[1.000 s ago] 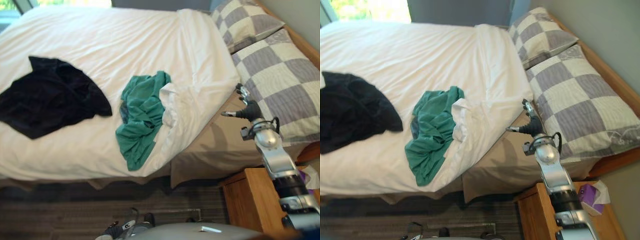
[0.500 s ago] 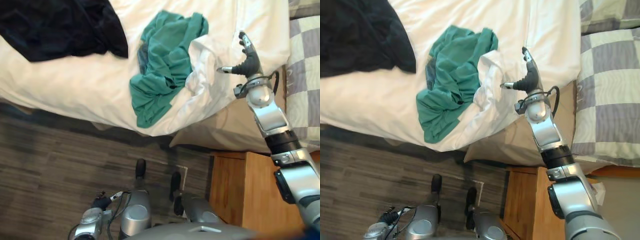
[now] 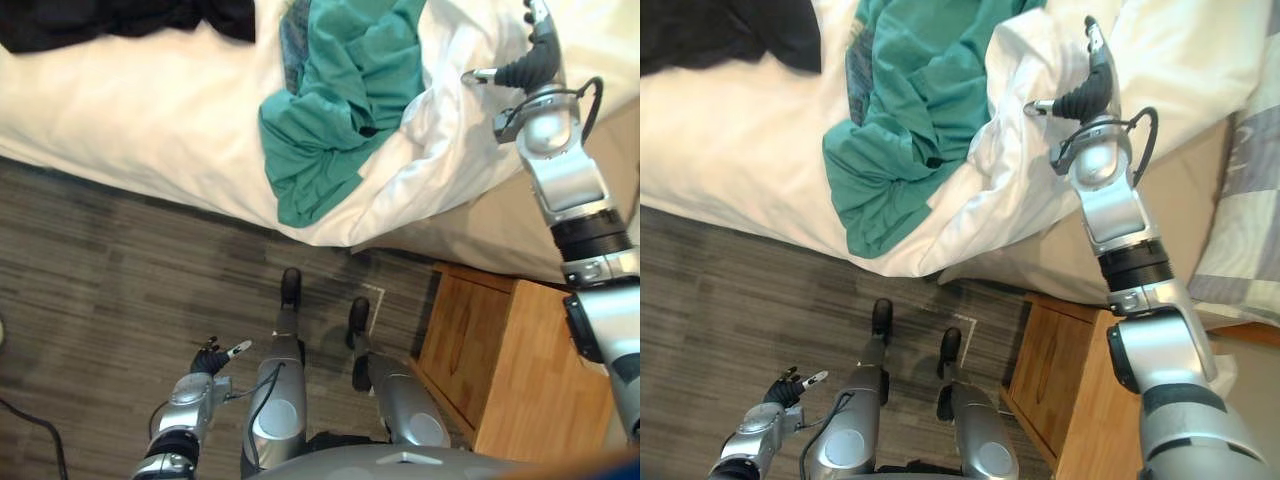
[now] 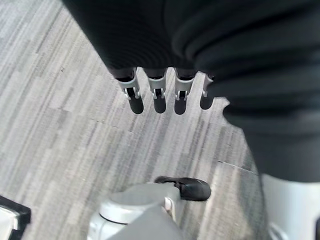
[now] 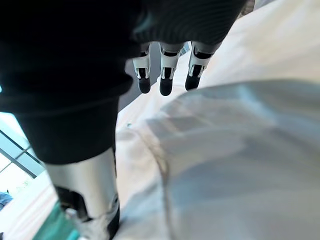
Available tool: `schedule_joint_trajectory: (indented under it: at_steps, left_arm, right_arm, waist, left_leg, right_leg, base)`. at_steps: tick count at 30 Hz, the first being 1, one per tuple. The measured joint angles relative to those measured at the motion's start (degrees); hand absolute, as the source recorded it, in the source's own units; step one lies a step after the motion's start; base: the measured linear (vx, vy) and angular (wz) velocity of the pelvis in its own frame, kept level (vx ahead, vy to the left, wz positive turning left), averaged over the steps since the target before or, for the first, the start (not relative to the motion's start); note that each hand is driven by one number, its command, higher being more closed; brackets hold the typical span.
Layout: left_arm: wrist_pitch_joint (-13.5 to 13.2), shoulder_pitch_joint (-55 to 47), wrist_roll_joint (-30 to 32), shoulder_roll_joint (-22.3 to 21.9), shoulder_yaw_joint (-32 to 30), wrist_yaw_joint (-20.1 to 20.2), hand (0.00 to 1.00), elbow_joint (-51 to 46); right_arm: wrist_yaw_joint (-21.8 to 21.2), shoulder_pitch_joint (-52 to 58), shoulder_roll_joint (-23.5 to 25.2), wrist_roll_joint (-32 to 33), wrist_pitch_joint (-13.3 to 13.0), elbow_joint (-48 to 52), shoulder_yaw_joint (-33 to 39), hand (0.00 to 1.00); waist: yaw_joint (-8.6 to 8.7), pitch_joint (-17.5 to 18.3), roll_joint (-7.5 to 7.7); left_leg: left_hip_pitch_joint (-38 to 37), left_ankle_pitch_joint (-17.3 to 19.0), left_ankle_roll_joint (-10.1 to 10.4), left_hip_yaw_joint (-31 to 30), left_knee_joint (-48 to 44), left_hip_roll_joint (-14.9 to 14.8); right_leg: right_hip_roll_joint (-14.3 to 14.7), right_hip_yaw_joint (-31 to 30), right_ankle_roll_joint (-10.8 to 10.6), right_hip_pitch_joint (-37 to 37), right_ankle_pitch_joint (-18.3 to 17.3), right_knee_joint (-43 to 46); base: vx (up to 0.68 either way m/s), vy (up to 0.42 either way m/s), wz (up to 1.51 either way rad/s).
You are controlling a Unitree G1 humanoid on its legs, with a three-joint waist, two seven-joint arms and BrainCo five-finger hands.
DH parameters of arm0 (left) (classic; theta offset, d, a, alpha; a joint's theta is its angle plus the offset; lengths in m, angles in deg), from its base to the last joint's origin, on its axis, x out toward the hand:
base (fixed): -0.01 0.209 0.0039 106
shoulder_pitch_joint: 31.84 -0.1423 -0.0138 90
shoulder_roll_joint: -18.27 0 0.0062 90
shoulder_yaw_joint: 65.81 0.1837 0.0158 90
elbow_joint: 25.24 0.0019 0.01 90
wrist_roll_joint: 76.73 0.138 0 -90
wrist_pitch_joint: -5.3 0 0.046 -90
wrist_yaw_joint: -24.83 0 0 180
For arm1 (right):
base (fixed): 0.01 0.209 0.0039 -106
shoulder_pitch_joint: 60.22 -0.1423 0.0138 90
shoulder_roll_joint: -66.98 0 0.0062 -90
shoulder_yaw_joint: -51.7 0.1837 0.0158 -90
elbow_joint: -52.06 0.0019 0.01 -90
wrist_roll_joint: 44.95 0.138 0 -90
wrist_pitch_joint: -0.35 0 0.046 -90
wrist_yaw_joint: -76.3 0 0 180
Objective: Tidy the bed and pick cloth on bed and put in laundry
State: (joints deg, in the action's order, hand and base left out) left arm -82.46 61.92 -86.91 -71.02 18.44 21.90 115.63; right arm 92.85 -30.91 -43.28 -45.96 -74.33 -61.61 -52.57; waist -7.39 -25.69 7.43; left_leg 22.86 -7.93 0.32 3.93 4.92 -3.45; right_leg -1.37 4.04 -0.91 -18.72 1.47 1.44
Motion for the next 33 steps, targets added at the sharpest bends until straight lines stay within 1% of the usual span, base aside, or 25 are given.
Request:
schedule_joint_trajectory:
  at_steps: [1, 3, 4, 5, 6, 7, 8, 11, 13, 15, 16, 18, 19, 21, 22, 23, 24, 25, 26, 27, 28, 29, 31, 32, 33]
  left_arm:
    - [-0.19, 0.45, -0.12, -0.04, 0.78, -0.01, 0.00, 0.04]
    - [-0.39, 2.42, -0.56, -0.85, 1.95, -0.07, 0.00, 0.69]
    - [-0.50, 2.70, -0.75, -0.80, 2.28, -0.13, 0.00, 1.12]
    - [-0.67, 3.26, -1.86, -0.71, 2.46, -0.26, 0.00, 1.92]
    - [-0.72, 3.60, -2.33, -0.70, 2.44, -0.44, 0.00, 2.35]
    - [-0.70, 4.13, -2.80, -0.72, 2.40, -1.21, 0.00, 2.48]
    - [-0.85, 4.63, -2.87, -0.79, 2.39, -1.27, 0.00, 2.39]
    - [-1.21, 5.48, -2.81, -1.39, 2.19, -1.24, 0.00, 2.38]
    - [-1.46, 5.58, -2.81, -2.96, 1.27, -1.18, 0.00, 2.15]
    - [-1.60, 5.56, -2.83, -3.38, 1.26, -1.18, 0.00, 2.14]
    - [-1.67, 5.53, -2.83, -3.69, 1.17, -1.19, 0.00, 2.12]
    - [-1.63, 5.34, -2.82, -4.55, 0.99, -1.23, 0.00, 1.66]
    - [-1.61, 5.23, -2.82, -4.75, 0.99, -1.27, 0.00, 1.22]
    - [-1.54, 4.07, -2.83, -5.11, 0.98, -1.42, 0.00, -1.20]
    - [-1.40, 3.85, -2.82, -5.09, 0.98, -1.64, 0.00, -1.48]
    - [-0.99, 3.38, -2.82, -4.97, 0.91, -2.38, 0.00, -2.20]
    - [-0.50, 2.22, -2.83, -4.61, 0.71, -2.53, 0.00, -2.84]
    - [-0.31, 1.75, -2.83, -4.39, 0.62, -2.59, 0.00, -2.97]
    - [-0.01, 0.88, -2.84, -3.94, 0.41, -2.84, 0.00, -3.00]
    - [0.63, 0.19, -2.86, -3.19, 0.23, -3.66, 0.00, -3.43]
    - [1.08, -0.13, -2.87, -2.82, 0.22, -3.81, 0.00, -3.52]
    - [1.43, -0.81, -2.93, -2.56, 0.23, -3.82, 0.00, -3.65]
    - [2.17, -1.65, -2.99, -2.53, 0.22, -3.71, 0.00, -3.64]
    - [2.25, -2.52, -3.48, -2.50, 0.21, -3.66, 0.00, -3.71]
    - [2.40, -3.04, -3.96, -2.51, 0.21, -3.64, 0.00, -3.70]
  right_arm:
    - [0.00, -0.37, -0.58, 0.20, 0.04, -0.13, 0.02, 1.00]
    - [0.07, -1.83, -1.54, 1.29, 0.00, -2.02, 0.10, 1.00]
    - [0.17, -1.90, -1.53, 1.96, -0.01, -2.40, 0.11, 1.00]
    - [0.47, -1.99, -1.56, 2.85, -0.12, -2.76, 0.23, 1.00]
    - [0.66, -2.12, -1.56, 3.16, -0.15, -2.91, 0.50, 1.00]
    - [1.13, -2.17, -1.66, 4.16, -0.46, -3.37, 1.08, 1.00]
    - [1.66, -2.06, -1.88, 4.84, -0.91, -3.43, 1.72, 1.00]
    - [2.05, -1.08, -2.04, 6.24, -2.29, -3.64, 3.48, 1.00]
    - [3.66, 3.02, -2.02, 8.94, -5.05, -3.15, 6.41, 1.00]
    - [4.31, 4.98, -1.91, 10.34, -6.39, -2.29, 7.74, 1.00]
    - [4.72, 6.60, -1.66, 11.67, -7.57, -1.51, 8.83, 1.00]
    - [5.52, 11.31, 0.40, 15.30, -11.30, 0.45, 12.02, 1.00]
    - [5.66, 12.74, 0.63, 16.18, -12.23, 1.03, 12.63, 1.00]
    - [5.81, 18.79, 3.61, 18.61, -15.12, 3.69, 16.55, 1.00]
    - [5.83, 20.37, 4.58, 19.05, -15.80, 3.91, 17.42, 1.00]
    - [5.85, 23.64, 6.63, 20.46, -17.27, 4.20, 18.92, 1.00]
    - [5.84, 26.95, 8.54, 21.92, -18.71, 4.45, 19.90, 1.00]
    - [5.84, 28.82, 9.57, 22.69, -19.25, 4.93, 20.66, 1.00]
    - [5.84, 32.55, 11.63, 24.24, -20.46, 5.79, 21.95, 0.00]
    - [5.82, 36.44, 13.80, 25.47, -21.62, 6.59, 23.33, 0.00]
    - [5.81, 38.38, 14.72, 26.11, -22.09, 6.80, 23.71, 0.00]
    - [5.52, 41.36, 16.57, 27.97, -22.70, 6.94, 24.82, 0.00]
    - [4.88, 46.02, 20.07, 30.78, -23.98, 6.91, 26.81, 0.00]
    - [4.12, 48.70, 22.39, 33.13, -25.08, 6.88, 27.86, 0.00]
    - [3.69, 50.03, 23.22, 34.07, -25.56, 6.83, 28.08, 0.00]
  waist:
    - [-0.04, -0.29, -0.47]
    - [0.02, -1.53, -2.49]
    - [-0.08, -1.56, -2.59]
    - [-0.09, -1.53, -2.68]
    - [-0.12, -1.50, -2.75]
    - [-0.18, -1.49, -2.75]
    - [-0.23, -1.47, -2.74]
    - [-0.69, -1.47, -2.75]
    - [-1.65, -1.33, -2.51]
    - [-1.73, -1.29, -2.44]
    - [-1.80, -1.23, -2.34]
    - [-1.43, -1.07, -2.09]
    - [-1.42, -1.07, -2.09]
    - [-1.26, -0.90, -1.81]
    - [-1.21, -0.85, -1.73]
    - [-1.12, -0.50, -1.22]
    - [-0.79, 0.08, -0.29]
    - [-0.54, 0.47, 0.16]
    - [0.35, 0.96, 0.97]
    - [0.77, 1.69, 2.10]
    - [0.90, 2.00, 2.59]
    - [1.65, 2.22, 2.92]
    - [2.13, 2.61, 3.28]
    - [2.56, 3.59, 3.52]
    - [3.07, 4.39, 3.59]
  left_leg:
    - [1.15, 0.14, 0.06, -0.08, -0.99, 0.02]
    - [5.93, 2.37, -0.07, -0.23, -7.34, -0.01]
    - [6.93, 3.30, -0.19, -0.15, -9.19, 0.02]
    - [8.96, 5.13, -0.31, -0.10, -12.86, -0.01]
    - [9.86, 5.92, -0.36, -0.13, -14.56, -0.17]
    - [11.39, 7.11, -0.42, -0.26, -17.04, -0.44]
    - [12.74, 7.64, -0.37, -0.46, -18.47, -0.63]
    - [14.46, 8.24, -0.13, -0.55, -19.71, -0.98]
    - [14.46, 8.67, 0.03, -0.17, -20.29, -1.47]
    - [14.47, 8.87, -0.16, -0.13, -20.73, -1.58]
    - [14.55, 9.14, -0.33, 0.02, -21.38, -1.75]
    - [14.34, 9.93, -0.36, 0.60, -22.62, -2.06]
    - [14.32, 10.23, -0.41, 0.93, -23.12, -2.23]
    - [13.21, 11.72, -0.58, 2.07, -24.94, -2.97]
    - [12.57, 12.20, -0.58, 2.26, -25.35, -3.20]
    - [11.00, 12.76, -0.50, 2.79, -25.54, -3.43]
    - [9.50, 13.37, -0.45, 3.58, -25.61, -3.68]
    - [8.98, 13.66, -0.41, 3.74, -25.68, -3.77]
    - [7.87, 14.38, -0.32, 3.93, -25.97, -4.02]
    - [7.02, 14.83, -0.30, 4.54, -26.10, -4.25]
    - [6.43, 14.97, -0.30, 4.92, -26.06, -4.31]
    - [5.02, 15.34, -0.37, 5.14, -26.05, -4.31]
    - [2.16, 15.89, -0.22, 5.91, -25.70, -4.29]
    - [0.78, 16.21, -0.22, 6.67, -24.86, -4.23]
    - [0.55, 16.40, -0.30, 6.79, -24.70, -4.12]
  right_leg:
    - [-0.06, 0.01, 0.03, -1.00, -0.04, 0.66]
    - [-0.34, 0.12, 0.25, -4.58, -1.08, 4.55]
    - [-0.49, 0.12, 0.22, -5.37, -1.82, 5.83]
    - [-0.67, 0.10, 0.34, -6.62, -3.32, 7.94]
    - [-0.61, 0.10, 0.43, -7.16, -3.84, 8.81]
    - [-0.47, 0.10, 0.64, -7.98, -4.74, 9.89]
    - [-0.29, 0.11, 1.09, -8.81, -5.49, 10.62]
    - [-0.01, 0.09, 1.27, -10.20, -6.55, 11.51]
    - [0.25, 0.01, 1.62, -10.36, -6.91, 12.20]
    - [0.30, 0.01, 1.65, -10.36, -7.19, 12.58]
    - [0.37, -0.05, 1.67, -10.29, -7.26, 12.69]
    - [0.44, -0.38, 1.62, -9.73, -7.24, 12.68]
    - [0.50, -0.44, 1.59, -9.55, -7.23, 12.68]
    - [0.96, -1.07, 1.52, -8.00, -7.18, 12.69]
    - [1.09, -1.25, 1.50, -7.27, -7.17, 12.69]
    - [1.19, -1.69, 1.50, -5.90, -7.17, 12.69]
    - [1.25, -1.90, 1.50, -4.63, -7.17, 12.58]
    - [1.31, -2.10, 1.50, -4.15, -7.18, 12.53]
    - [1.49, -2.42, 1.48, -2.90, -7.19, 12.23]
    - [1.61, -3.09, 1.48, -2.14, -7.19, 11.93]
    - [1.61, -3.47, 1.48, -1.67, -7.18, 11.76]
    - [1.58, -3.75, 1.37, -0.08, -7.12, 11.06]
    - [1.47, -4.52, 1.25, 2.54, -7.05, 10.31]
    - [1.35, -4.88, 1.19, 3.82, -7.09, 9.59]
    - [1.23, -4.90, 1.12, 4.32, -7.13, 8.98]
  base:
    - [-0.02, 0.045, 0.06]
    - [-0.04, 0.063, 0.05]
    - [-0.07, 0.042, 0.01]
    - [-0.04, 0.008, -0.03]
    - [-0.07, 0.011, -0.02]
    - [-0.06, 0.002, -0.01]
    - [-0.07, 0.001, 0.04]
    - [-0.07, -0.012, 0.02]
    - [-0.03, -0.010, -0.08]
    - [0.00, 0.000, 0.00]
    - [0.05, 0.003, -0.07]
    - [0.07, 0.015, -0.13]
    - [0.07, 0.021, -0.14]
    - [0.07, 0.022, -0.18]
    - [0.07, 0.021, -0.22]
    - [0.07, 0.010, -0.27]
    - [0.07, 0.005, -0.26]
    - [0.06, -0.003, -0.22]
    - [0.04, 0.000, -0.21]
    - [0.05, 0.002, -0.24]
    - [0.04, 0.004, -0.23]
    - [0.04, 0.014, -0.18]
    - [0.01, 0.024, -0.21]
    - [-0.01, 0.016, -0.17]
    - [-0.01, 0.015, -0.10]
